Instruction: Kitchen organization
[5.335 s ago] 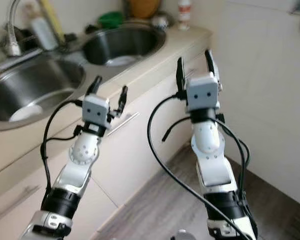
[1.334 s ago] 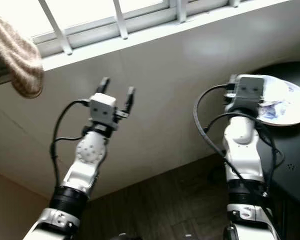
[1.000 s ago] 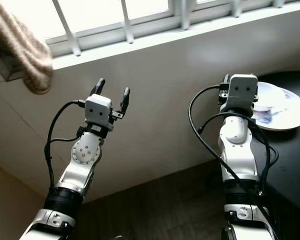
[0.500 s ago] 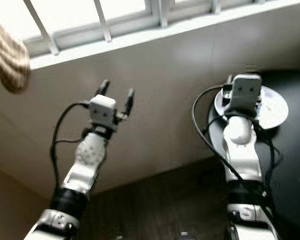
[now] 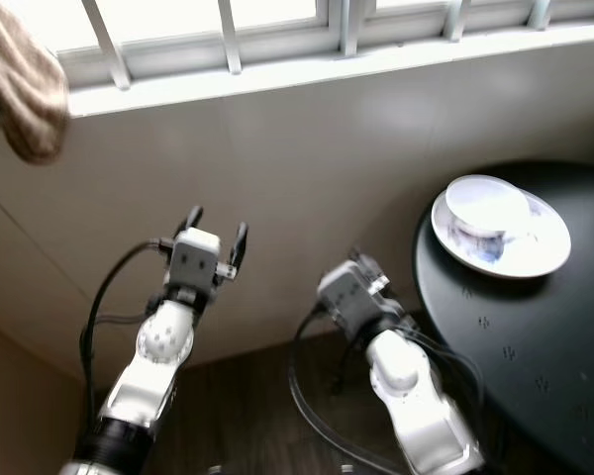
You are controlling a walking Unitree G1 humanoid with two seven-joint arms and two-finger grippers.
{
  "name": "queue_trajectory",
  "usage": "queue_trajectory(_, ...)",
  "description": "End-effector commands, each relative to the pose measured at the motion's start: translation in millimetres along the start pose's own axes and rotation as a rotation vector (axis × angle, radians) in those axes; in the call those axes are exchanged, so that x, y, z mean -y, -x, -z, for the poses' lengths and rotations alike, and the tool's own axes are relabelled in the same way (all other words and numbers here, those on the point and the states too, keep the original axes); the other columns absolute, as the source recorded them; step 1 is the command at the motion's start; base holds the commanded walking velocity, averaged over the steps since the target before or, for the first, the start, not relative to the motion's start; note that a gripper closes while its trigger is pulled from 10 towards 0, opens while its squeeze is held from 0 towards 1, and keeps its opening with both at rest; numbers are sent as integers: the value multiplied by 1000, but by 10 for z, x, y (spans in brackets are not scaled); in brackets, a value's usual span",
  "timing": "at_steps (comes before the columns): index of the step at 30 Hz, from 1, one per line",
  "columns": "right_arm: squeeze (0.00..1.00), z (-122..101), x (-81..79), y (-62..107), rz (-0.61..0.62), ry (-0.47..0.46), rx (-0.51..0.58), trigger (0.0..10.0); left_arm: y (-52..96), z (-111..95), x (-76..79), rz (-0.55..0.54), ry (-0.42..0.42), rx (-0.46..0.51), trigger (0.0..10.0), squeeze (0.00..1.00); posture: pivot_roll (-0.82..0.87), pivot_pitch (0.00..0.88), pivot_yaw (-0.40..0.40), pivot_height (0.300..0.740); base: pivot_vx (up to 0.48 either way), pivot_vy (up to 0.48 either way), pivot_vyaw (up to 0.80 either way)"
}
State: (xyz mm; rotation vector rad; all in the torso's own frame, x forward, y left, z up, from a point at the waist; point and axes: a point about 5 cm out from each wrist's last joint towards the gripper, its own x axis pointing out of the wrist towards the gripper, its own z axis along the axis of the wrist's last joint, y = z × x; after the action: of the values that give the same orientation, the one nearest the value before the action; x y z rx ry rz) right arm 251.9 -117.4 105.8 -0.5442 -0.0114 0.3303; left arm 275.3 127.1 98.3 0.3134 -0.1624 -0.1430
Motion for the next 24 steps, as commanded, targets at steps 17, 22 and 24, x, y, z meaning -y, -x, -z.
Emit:
queue_trajectory(17, 0, -191, 173, -22, 76, -27, 162, 10000, 141, -54, -92, -61, -9, -41, 10000, 0, -150, 0, -17, 740, 0, 0, 0)
queue_trajectory(22, 0, -193, 198, -36, 96, -25, 175, 10000, 164, -78, -68, -43, 2, -34, 10000, 0, -146, 0, -17, 740, 0, 0, 0)
queue_trajectory(24, 0, -192, 203, -40, 100, -25, 177, 10000, 164, -80, -66, -41, 2, -35, 10000, 0, -143, 0, -18, 740, 0, 0, 0)
